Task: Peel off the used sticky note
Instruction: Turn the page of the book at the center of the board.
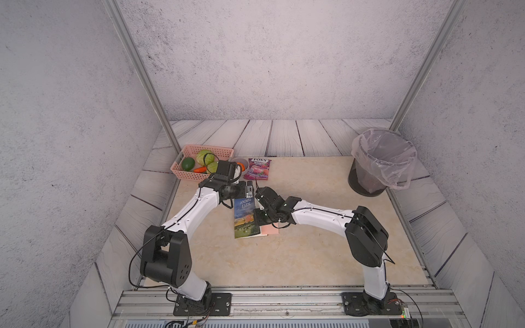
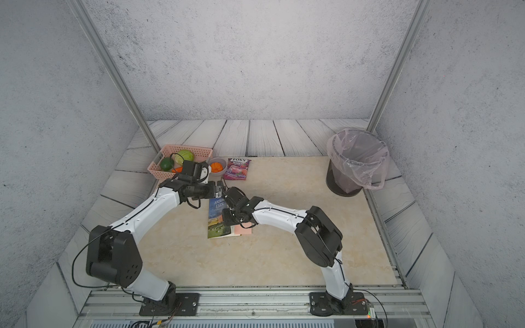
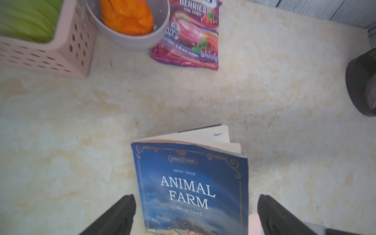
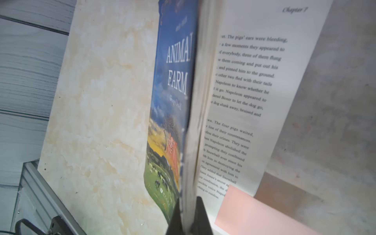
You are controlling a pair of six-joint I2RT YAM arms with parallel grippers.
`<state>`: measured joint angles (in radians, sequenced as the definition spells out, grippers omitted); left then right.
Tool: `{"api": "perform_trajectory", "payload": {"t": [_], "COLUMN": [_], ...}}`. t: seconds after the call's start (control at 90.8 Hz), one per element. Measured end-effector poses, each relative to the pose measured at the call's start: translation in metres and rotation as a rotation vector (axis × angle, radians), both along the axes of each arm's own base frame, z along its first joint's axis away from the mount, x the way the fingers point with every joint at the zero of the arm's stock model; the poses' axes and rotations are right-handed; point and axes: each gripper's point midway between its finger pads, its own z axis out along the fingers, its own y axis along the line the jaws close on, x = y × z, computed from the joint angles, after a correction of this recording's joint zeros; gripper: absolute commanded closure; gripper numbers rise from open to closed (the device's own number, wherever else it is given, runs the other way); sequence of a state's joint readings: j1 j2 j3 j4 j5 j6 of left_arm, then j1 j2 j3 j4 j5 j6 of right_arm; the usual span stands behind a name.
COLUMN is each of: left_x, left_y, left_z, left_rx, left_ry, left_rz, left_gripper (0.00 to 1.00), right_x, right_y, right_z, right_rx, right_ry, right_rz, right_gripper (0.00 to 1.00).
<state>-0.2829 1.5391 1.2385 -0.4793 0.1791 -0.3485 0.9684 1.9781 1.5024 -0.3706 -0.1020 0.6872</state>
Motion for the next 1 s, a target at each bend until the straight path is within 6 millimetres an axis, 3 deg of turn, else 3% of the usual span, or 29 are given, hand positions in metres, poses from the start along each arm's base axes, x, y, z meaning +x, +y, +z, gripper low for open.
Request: {"api": "perform_trajectory", "payload": {"t": [0.154, 0.407, 0.627, 1.002], "left_x": [0.007, 0.021, 0.033, 0.026], "left_y": [0.009, 0.003, -0.012, -0.017], "left_z": [0.024, 0.032, 0.011, -0.039], "left_rx": [-0.024, -0.059, -0.032, 0.048], "left_ry": [-0.069, -0.075, -0.002, 0.175], "left_rz": [0.043, 0.052, 0.040, 0.039], "left_gripper": [0.00, 0.02, 0.01, 0.01], "right_x": [-0.007, -0.011, -0.012, -0.011], "right_y": [-0.001, -0.001, 0.000, 0.002], "right_z": [-0.007, -0.010, -0.009, -0.005], "right_rx": [-0.014, -0.008, -0.006, -0.005], "right_ry": [0.016, 0.029, 0.024, 0.014], "right_rz": [0.008, 0.023, 0.035, 0.047], "right_gripper": [1.00, 1.00, 1.00, 1.00]}}
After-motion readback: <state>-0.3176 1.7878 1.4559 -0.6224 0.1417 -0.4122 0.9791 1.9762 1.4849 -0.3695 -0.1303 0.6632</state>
